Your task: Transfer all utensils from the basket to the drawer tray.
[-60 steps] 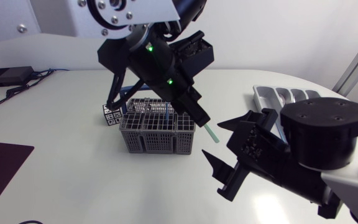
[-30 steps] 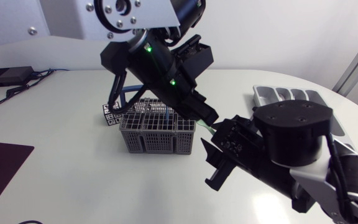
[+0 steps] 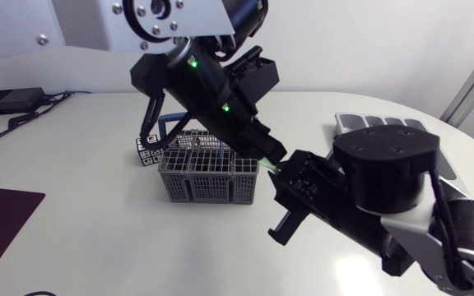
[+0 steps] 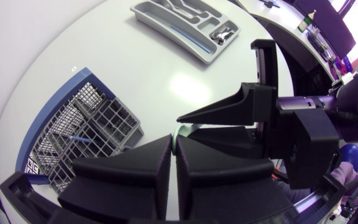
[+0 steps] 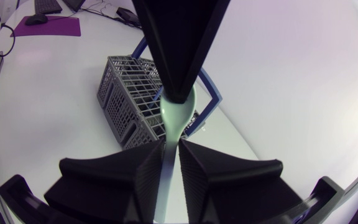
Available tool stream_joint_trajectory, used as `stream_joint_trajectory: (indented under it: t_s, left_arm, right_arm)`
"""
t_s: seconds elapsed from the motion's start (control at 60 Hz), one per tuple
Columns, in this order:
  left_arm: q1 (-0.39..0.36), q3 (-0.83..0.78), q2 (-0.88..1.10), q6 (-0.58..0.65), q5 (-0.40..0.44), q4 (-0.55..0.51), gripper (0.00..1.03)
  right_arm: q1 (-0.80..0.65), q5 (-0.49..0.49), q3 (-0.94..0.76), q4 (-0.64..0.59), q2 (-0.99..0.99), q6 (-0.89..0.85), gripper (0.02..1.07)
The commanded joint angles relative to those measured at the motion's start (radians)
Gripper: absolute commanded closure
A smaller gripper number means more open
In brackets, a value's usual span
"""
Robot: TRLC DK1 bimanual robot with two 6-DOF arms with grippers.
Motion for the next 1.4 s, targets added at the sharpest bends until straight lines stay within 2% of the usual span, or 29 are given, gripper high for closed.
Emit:
stream_joint_trajectory:
  t_s: [0.0,0.1,0.317,0.433,0.517,0.617,0.8,0.9,1.167,1.383]
  left_arm:
    - [0.007,0.002,0.000,-0.027,0.021,-0.015,1.00]
    - [0.006,0.002,-0.001,-0.025,0.022,-0.015,0.99]
    - [0.007,0.003,-0.007,-0.027,0.028,-0.015,0.81]
    - [0.021,0.019,-0.013,-0.035,0.028,-0.015,0.57]
    - [0.044,0.040,-0.021,-0.036,0.031,-0.015,0.33]
    - [0.081,0.049,-0.036,-0.038,0.034,0.019,0.20]
    - [0.164,0.000,-0.084,-0.024,0.036,0.132,0.19]
    - [0.203,-0.072,-0.121,0.005,0.036,0.215,0.19]
    - [0.217,-0.325,-0.213,0.091,0.034,0.417,0.19]
    - [0.217,-0.489,-0.250,0.116,-0.008,0.569,0.19]
  right_arm:
    - [0.002,0.009,0.026,0.005,0.017,-0.002,0.99]
    - [0.001,0.008,0.030,-0.001,0.020,-0.002,1.01]
    - [0.001,-0.008,0.026,-0.015,0.020,-0.002,1.01]
    - [-0.001,-0.034,0.021,-0.033,0.014,-0.002,1.01]
    - [-0.002,-0.058,0.018,-0.056,0.009,-0.001,1.01]
    - [-0.010,-0.086,0.012,-0.081,-0.003,-0.002,1.01]
    - [-0.079,-0.187,-0.005,-0.153,-0.052,-0.015,1.01]
    - [-0.180,-0.296,-0.014,-0.217,-0.095,-0.047,1.01]
    - [-0.539,-0.603,-0.016,-0.366,-0.138,-0.237,1.01]
    - [-0.766,-0.721,-0.002,-0.489,-0.117,-0.490,1.02]
